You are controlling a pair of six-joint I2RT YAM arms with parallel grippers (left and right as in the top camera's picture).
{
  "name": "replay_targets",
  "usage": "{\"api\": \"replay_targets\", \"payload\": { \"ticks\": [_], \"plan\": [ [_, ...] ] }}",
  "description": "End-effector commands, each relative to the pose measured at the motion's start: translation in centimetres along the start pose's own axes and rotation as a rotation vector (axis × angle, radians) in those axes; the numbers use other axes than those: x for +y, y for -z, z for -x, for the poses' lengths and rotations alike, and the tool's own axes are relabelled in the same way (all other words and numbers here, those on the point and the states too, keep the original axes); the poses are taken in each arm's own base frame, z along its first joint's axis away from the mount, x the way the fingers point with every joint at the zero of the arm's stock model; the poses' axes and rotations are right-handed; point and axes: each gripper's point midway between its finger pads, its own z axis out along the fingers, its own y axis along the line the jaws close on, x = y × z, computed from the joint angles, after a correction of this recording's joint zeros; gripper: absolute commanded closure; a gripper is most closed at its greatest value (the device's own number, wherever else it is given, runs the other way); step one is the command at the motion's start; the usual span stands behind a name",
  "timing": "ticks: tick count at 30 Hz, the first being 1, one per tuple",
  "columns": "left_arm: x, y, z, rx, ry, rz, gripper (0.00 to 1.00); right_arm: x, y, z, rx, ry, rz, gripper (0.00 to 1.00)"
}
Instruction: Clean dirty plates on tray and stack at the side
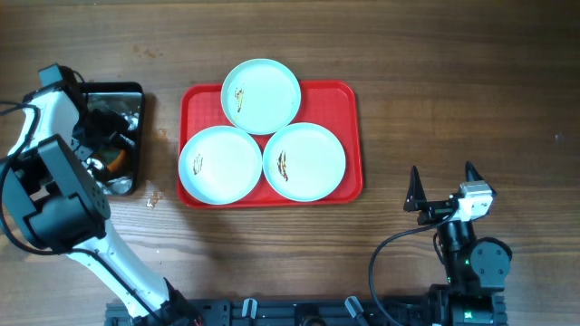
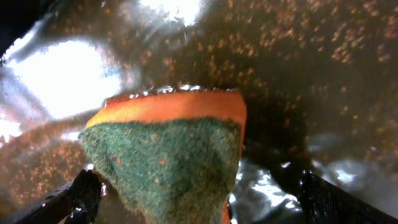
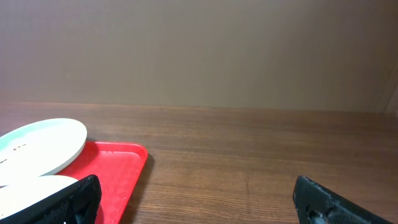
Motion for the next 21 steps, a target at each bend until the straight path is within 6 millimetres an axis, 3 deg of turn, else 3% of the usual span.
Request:
{"api": "replay_targets", "payload": {
  "ticks": [1,2,6,12,15,17,21],
  "plan": [
    [0.4,-1.8,-0.4,0.016,-0.007,0.024,0.26,0.0,0.0,0.0,-0.003,0.014,-0.003,0.0],
    [0.4,-1.7,-0.2,0.009,-0.006,0.025,0.96,0.0,0.0,0.0,-0.003,0.014,-0.003,0.0],
    [0.2,-0.3,0.2,-0.019,-0.004,0.01,0.96,0.0,0.0,0.0,-0.003,0.014,-0.003,0.0],
    [-0.6,8.3,2.9,-0.212,0.02,-0.118,0.96,0.0,0.0,0.0,-0.003,0.014,-0.003,0.0],
    [-3.0,10.9,3.3,-0.242,0.008,-0.276,0.96,0.0,0.0,0.0,-0.003,0.014,-0.003,0.0],
    [-2.9,9.7,3.2,-0.225,0.009,-0.254,0.96,0.0,0.0,0.0,-0.003,0.015,-0.003,0.0],
    [-1.9,4.5,2.3,-0.139,0.009,-0.149,0.96,0.0,0.0,0.0,-0.003,0.014,-0.003,0.0]
  ]
}}
